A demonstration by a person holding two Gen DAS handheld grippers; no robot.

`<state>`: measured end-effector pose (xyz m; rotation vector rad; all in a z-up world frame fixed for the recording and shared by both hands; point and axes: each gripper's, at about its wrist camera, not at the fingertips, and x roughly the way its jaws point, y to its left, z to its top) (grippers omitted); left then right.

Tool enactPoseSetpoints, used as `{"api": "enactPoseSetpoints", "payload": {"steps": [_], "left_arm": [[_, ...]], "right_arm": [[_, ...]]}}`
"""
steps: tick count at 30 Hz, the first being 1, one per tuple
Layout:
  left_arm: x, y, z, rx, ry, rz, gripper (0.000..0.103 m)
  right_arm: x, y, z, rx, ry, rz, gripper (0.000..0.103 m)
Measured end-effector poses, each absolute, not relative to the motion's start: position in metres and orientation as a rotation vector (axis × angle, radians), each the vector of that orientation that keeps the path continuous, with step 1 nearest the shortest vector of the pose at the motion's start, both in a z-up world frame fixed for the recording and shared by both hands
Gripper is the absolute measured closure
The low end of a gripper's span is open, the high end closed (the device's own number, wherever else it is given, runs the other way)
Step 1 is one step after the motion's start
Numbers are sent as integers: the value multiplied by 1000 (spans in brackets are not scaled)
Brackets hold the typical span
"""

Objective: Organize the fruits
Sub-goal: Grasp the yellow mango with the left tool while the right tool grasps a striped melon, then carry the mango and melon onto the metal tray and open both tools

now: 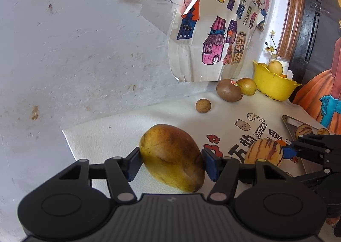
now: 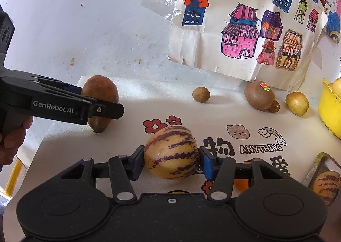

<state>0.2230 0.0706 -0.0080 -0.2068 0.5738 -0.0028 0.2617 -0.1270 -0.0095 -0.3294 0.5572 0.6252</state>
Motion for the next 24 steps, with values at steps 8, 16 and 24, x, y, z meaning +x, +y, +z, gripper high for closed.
{"api": "enactPoseSetpoints", "payload": {"steps": [8,16,24], "left_arm": [[221,62,-5,-210,601,22,39],[212,45,2,-235,619,-26,39],[209,9,17,-244,592,-113,39]], "right_arm": [[250,-136,-7,-314,553,615,48],[226,-160,-2,-290,544,596,48],[201,-201,12,-261,519,545,48]]}}
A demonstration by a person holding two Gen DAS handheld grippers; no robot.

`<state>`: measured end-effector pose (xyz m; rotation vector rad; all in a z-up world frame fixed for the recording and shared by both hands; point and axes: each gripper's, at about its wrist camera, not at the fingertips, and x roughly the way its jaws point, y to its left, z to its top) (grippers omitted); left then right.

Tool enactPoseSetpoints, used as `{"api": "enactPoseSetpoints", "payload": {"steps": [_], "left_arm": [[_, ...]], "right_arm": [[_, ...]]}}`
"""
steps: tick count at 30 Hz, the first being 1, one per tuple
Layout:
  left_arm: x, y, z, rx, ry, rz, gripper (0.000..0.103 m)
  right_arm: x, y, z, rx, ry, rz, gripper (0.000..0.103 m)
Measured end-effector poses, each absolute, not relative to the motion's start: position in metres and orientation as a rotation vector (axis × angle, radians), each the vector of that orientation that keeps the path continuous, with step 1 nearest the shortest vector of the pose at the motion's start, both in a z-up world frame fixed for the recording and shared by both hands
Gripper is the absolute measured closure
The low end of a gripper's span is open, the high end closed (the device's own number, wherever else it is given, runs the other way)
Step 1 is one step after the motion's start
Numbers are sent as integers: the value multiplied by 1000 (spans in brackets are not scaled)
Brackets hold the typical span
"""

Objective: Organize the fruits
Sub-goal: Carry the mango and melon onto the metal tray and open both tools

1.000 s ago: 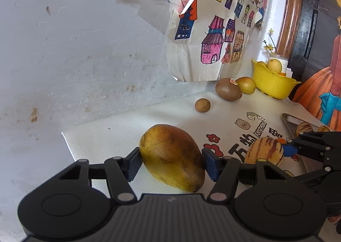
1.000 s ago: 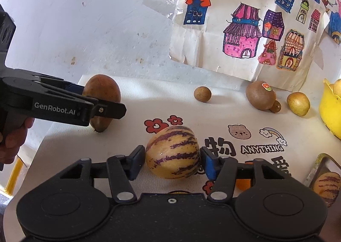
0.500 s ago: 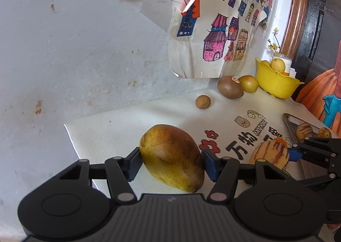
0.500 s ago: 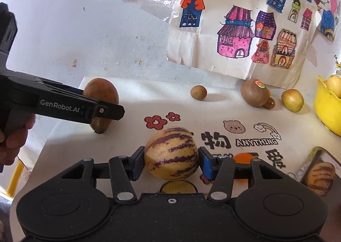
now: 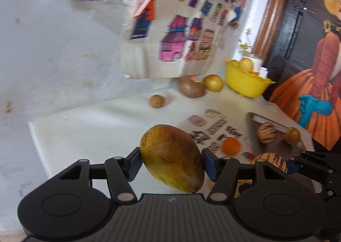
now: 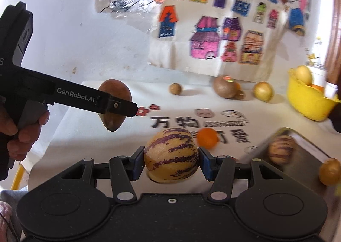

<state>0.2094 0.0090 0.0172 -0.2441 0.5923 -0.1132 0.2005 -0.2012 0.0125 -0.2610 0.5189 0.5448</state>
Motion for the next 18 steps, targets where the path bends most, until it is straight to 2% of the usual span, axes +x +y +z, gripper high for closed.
{"api": "enactPoseSetpoints", "payload": {"steps": [18], "left_arm": [[242,-100,25,-232,604,-292,39]], "right_arm": [[199,-341,15,-215,508,259,48]]}}
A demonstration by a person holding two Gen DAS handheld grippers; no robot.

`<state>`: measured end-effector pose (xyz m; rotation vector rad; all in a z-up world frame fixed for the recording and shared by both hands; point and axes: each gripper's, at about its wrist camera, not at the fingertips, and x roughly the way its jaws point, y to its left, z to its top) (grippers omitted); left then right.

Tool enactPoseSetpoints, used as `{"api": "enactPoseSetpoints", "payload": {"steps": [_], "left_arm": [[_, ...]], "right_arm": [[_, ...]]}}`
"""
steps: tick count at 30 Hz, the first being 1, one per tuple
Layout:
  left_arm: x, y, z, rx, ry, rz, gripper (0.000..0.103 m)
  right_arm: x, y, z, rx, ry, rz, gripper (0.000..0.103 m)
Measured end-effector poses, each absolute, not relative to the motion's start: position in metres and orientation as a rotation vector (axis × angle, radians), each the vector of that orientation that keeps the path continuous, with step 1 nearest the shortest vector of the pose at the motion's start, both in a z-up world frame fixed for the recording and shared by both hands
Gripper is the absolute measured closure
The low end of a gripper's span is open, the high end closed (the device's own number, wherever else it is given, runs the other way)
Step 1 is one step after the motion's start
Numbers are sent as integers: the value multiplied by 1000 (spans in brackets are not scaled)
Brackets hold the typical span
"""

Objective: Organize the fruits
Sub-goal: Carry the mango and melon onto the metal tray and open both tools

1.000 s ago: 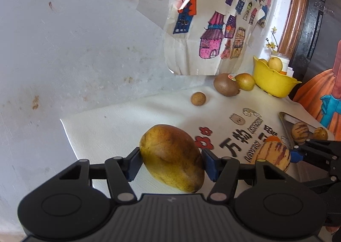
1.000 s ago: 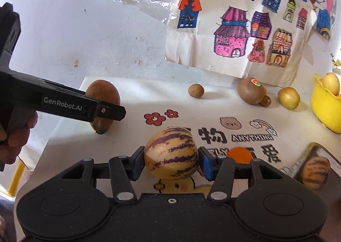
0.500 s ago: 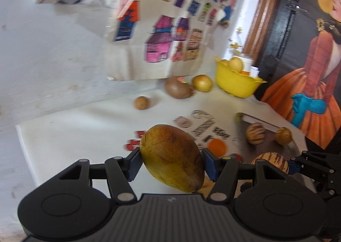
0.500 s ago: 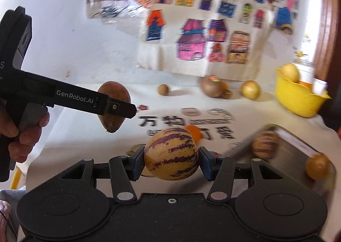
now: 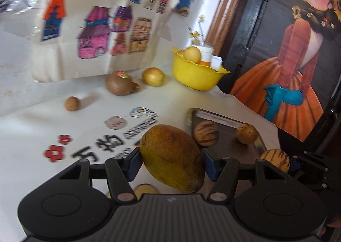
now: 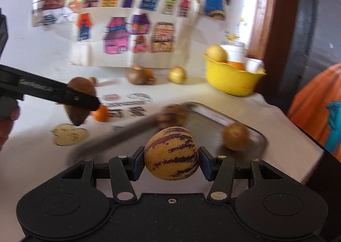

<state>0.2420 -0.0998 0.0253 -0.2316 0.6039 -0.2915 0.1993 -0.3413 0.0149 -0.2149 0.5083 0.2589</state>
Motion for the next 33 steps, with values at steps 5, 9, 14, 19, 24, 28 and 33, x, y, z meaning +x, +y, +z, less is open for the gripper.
{"api": "enactPoseSetpoints", "payload": {"steps": [5,9,14,19,24,28,33], "left_arm": [[256,-124,18,-207,628,-337,39],[265,-140,14,-189,639,-370,39],[273,-153,10,-163,646,-402,39],[276,-160,7,-141,644,-436,39],[280,-166,3,-128,652,-454,39],[283,-169,0,-117,654,-459,39],[285,-171,-3,-114,661,-466,39]], "right_arm": [[213,-370,9,-191,504,188,48],[227,-386,0,-161,505,152,48],[243,-395,-9,-152,509,130,48],[254,-400,-14,-152,513,127,48],[262,-400,-17,-147,514,121,48],[266,-400,-19,-151,513,119,48],[267,-398,-20,-161,512,118,48]]}}
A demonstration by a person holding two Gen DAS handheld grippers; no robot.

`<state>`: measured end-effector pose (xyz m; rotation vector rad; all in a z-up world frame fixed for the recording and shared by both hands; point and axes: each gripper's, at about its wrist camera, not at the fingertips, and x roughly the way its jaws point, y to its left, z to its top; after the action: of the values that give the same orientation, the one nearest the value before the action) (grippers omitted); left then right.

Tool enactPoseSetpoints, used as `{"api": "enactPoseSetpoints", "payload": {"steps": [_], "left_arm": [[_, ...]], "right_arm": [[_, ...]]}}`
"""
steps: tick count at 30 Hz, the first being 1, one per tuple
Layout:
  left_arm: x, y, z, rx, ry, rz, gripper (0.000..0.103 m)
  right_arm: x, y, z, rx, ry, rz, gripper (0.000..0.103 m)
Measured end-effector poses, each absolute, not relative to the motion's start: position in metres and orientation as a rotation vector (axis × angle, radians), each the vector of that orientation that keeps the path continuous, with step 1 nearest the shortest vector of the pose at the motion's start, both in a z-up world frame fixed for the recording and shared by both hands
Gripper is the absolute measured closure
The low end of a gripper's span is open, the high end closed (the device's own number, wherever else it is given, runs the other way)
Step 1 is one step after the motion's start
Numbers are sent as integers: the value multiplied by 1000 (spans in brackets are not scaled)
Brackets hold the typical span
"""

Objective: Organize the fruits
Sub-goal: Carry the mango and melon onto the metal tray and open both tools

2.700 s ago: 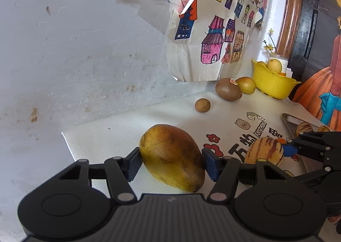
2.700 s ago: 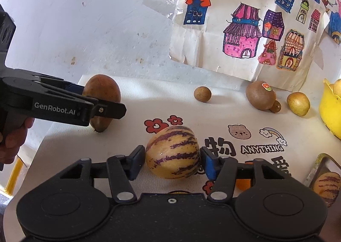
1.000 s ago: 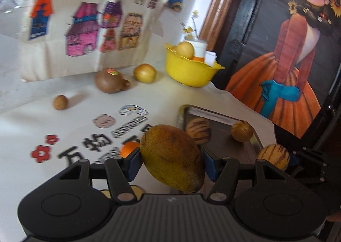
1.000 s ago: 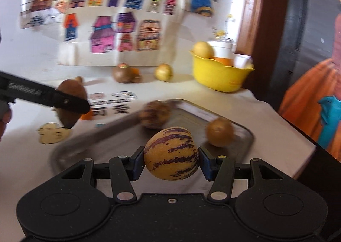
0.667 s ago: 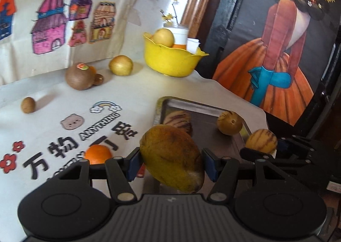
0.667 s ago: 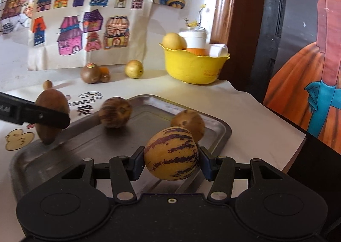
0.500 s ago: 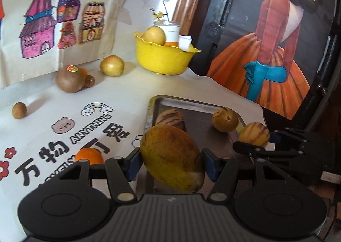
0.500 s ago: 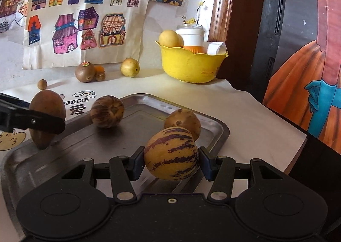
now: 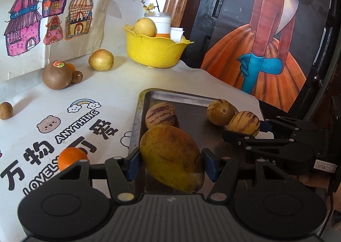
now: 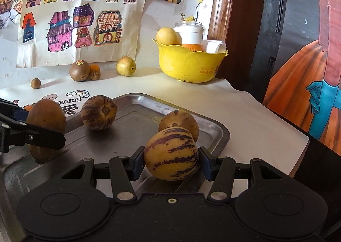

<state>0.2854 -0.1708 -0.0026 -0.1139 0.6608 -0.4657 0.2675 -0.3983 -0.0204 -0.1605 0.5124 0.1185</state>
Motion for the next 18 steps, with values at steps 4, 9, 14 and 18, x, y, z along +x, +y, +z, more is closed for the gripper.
{"api": "enactPoseSetpoints", "payload": {"steps": [4,9,14,18], "left_arm": [[286,-172,-3,-114,662,-467,39],[284,-174,-4,-102,663,-469,39],[284,-178,-4,-90,679,-468,39],[284,-179,-7,-93,695,-471,39]], "right_arm": [[268,-397,-22,-174,514,120,48],[268,-395,-23,-190,513,121,48],[268,-392,-26,-211,510,120,48],[266,-392,-26,-212,501,120,48]]}}
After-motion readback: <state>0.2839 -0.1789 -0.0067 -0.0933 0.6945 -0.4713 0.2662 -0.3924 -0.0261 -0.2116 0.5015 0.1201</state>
